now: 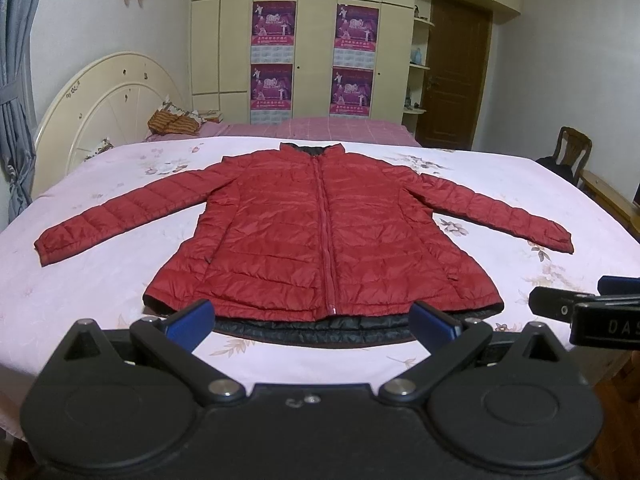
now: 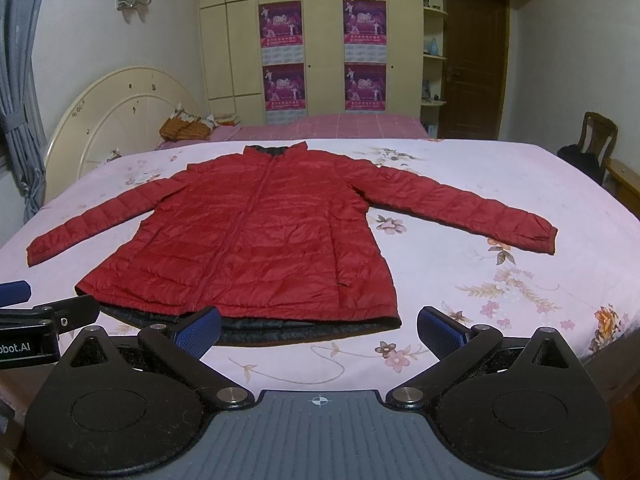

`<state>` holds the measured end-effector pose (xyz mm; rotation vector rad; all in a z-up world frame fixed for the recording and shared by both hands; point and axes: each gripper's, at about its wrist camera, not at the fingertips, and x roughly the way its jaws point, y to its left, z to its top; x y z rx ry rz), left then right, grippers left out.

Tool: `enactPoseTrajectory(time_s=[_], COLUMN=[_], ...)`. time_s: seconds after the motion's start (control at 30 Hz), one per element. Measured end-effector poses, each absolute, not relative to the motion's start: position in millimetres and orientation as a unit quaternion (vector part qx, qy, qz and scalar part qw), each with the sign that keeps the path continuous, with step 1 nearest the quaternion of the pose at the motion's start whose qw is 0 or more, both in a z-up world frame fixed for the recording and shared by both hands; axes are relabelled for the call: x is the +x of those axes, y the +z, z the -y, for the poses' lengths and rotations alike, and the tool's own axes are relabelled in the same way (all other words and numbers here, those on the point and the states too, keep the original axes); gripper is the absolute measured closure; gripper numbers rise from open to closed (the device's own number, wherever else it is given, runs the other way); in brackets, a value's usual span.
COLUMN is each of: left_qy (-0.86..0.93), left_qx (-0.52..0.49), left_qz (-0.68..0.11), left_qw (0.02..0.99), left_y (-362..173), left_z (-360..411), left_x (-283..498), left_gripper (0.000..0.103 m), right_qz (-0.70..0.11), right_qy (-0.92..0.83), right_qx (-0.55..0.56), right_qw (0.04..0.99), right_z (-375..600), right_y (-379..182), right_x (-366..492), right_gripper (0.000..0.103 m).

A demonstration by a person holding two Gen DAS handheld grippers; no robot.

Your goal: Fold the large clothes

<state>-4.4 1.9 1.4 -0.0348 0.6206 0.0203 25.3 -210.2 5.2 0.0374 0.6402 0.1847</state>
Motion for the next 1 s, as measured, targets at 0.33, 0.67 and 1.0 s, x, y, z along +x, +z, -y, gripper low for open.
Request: enactPoseTrajectory(time_s=[0.33, 0.67, 1.0], left_qy=[0.011, 0.011, 0.01], left_qx=[-0.017, -0.019, -0.022], left_qz=[-0.305, -0.304, -0.302], left_qw=[0.952, 0.953, 0.953], left_y=[1.8, 3.1, 3.0], left_z=[-0.9, -1.9, -2.1], left_x=[-3.3, -3.3, -3.4], left_gripper=[0.0, 0.0, 0.0], right_qz=[-0.313, -0.312, -0.312], right_qy=[0.091, 0.091, 0.091], right_qx=[0.018, 0.017, 0.017], right_qw=[0.945, 0.945, 0.945], right_z=[209.2, 205.0, 204.2], right_y=[6.8, 8.8, 8.9], right_x=[24.9, 24.4, 24.4], right_gripper=[0.0, 0.0, 0.0])
